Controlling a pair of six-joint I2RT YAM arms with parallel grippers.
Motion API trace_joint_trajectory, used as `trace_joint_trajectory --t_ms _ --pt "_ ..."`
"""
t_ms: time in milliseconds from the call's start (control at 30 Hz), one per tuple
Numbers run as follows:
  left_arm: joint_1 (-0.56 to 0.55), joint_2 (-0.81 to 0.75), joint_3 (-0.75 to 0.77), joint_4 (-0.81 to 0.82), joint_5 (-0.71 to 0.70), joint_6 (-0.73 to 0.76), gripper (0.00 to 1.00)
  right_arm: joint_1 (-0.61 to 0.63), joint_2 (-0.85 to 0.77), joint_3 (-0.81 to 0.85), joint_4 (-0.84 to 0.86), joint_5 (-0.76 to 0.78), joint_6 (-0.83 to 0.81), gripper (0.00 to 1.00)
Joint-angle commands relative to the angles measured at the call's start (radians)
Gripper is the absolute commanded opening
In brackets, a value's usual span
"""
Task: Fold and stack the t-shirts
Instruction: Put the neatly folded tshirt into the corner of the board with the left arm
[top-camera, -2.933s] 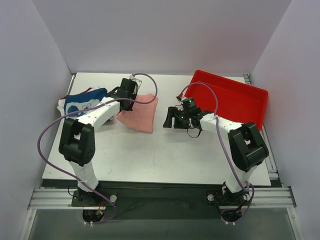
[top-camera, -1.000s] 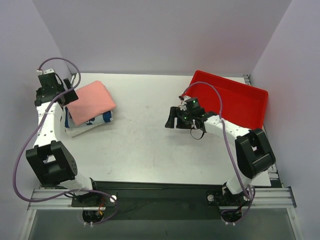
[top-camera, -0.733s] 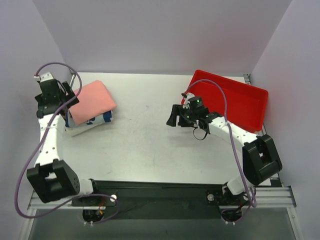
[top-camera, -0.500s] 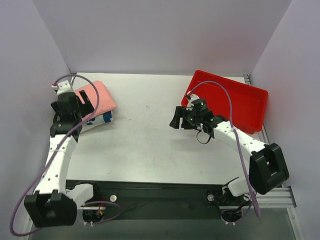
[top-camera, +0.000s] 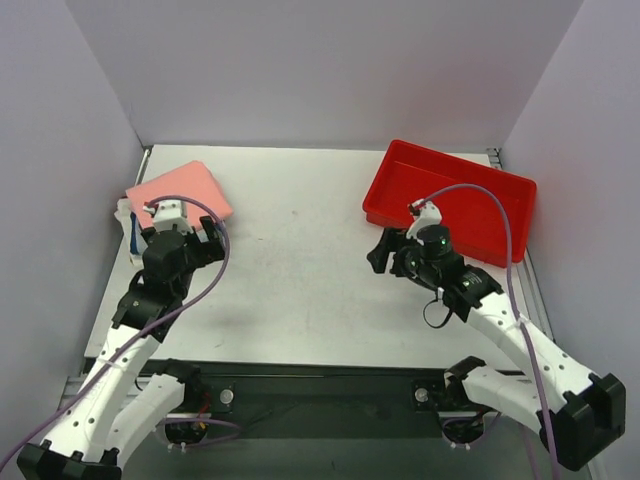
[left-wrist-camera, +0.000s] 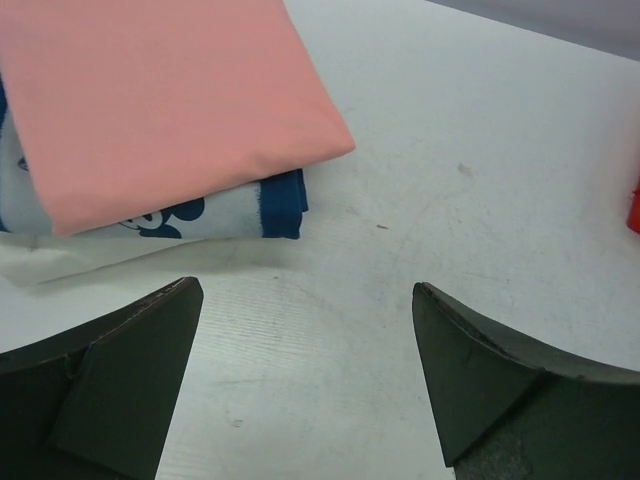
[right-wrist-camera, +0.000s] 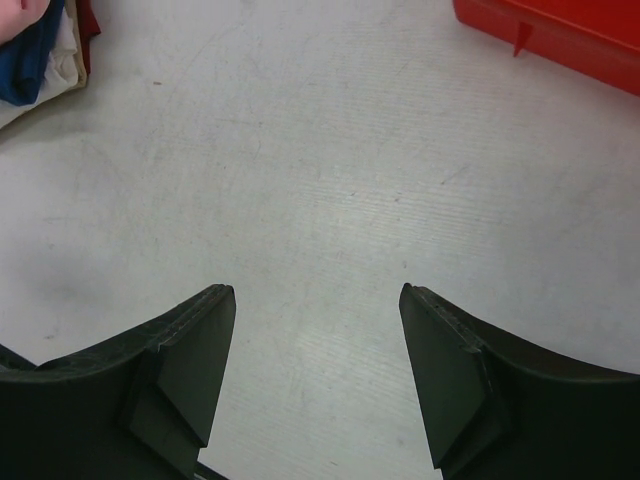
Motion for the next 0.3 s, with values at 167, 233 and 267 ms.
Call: trace_joint_trajectory --t_ms 167,233,267 --pt "-0.05 0.023 -0.029 0.094 0.12 -0.029 0.97 0.011 -0.219 -0.069 -0.132 0.227 0.027 0.68" --pt "-0.052 0.018 -0.029 0.093 0.125 -0.056 0.97 0.011 -0.262 -0.081 -0.137 0.23 0.03 0.69" --pt "-0.052 0.015 -0.028 0.088 0.125 -0.07 0.97 0.014 -0.273 -0.084 -0.138 0.233 0.029 0.69"
